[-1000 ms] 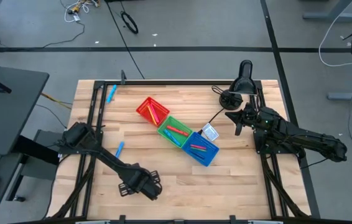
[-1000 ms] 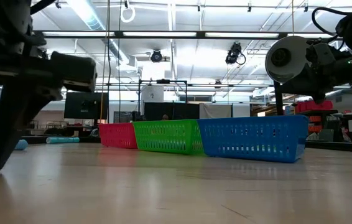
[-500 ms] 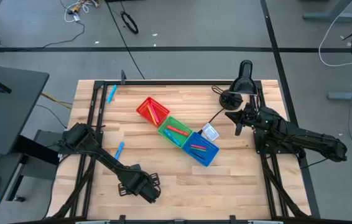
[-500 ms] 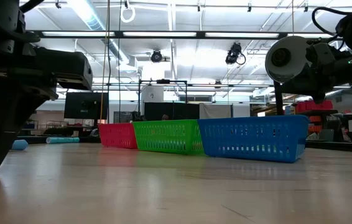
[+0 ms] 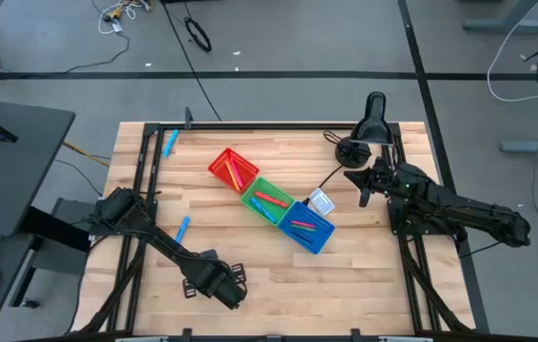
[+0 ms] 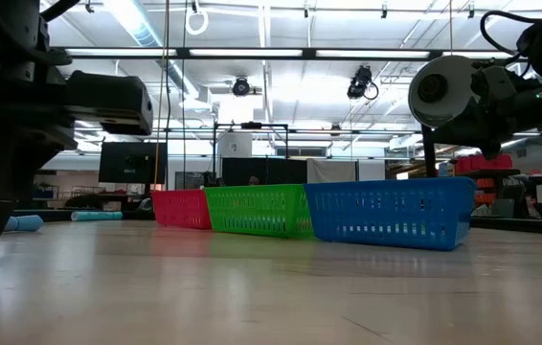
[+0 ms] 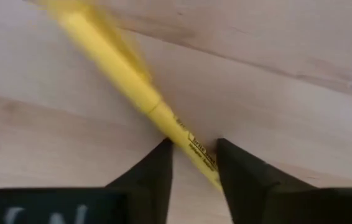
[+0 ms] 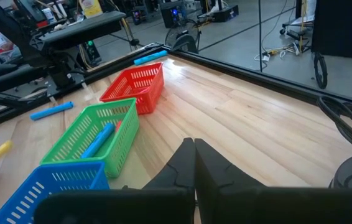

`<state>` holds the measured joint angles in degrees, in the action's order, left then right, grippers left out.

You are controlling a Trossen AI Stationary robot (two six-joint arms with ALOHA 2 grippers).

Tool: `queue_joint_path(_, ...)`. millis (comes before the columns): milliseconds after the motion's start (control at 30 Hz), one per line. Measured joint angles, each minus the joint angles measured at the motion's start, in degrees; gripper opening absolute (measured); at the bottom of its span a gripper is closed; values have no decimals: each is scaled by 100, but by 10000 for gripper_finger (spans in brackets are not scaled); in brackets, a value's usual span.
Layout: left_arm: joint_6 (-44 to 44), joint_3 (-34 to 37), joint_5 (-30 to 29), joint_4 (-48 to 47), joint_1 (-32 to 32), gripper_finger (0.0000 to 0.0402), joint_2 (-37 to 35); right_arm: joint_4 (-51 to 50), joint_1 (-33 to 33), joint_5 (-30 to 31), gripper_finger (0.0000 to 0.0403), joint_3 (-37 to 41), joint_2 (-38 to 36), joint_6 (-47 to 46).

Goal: Pick & Place Markers
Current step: Put the yellow marker pen into the red bin

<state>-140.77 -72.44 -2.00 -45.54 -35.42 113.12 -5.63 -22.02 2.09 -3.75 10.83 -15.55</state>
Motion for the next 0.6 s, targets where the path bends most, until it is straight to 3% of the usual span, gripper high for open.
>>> queue_joint_path(300,100,2,-111,65,-3,32,2,0,0,0,0,0,0,0)
queue_joint_path(600,522,20,-144,78,-7,41,-105,0,0,0,0,0,0,-2)
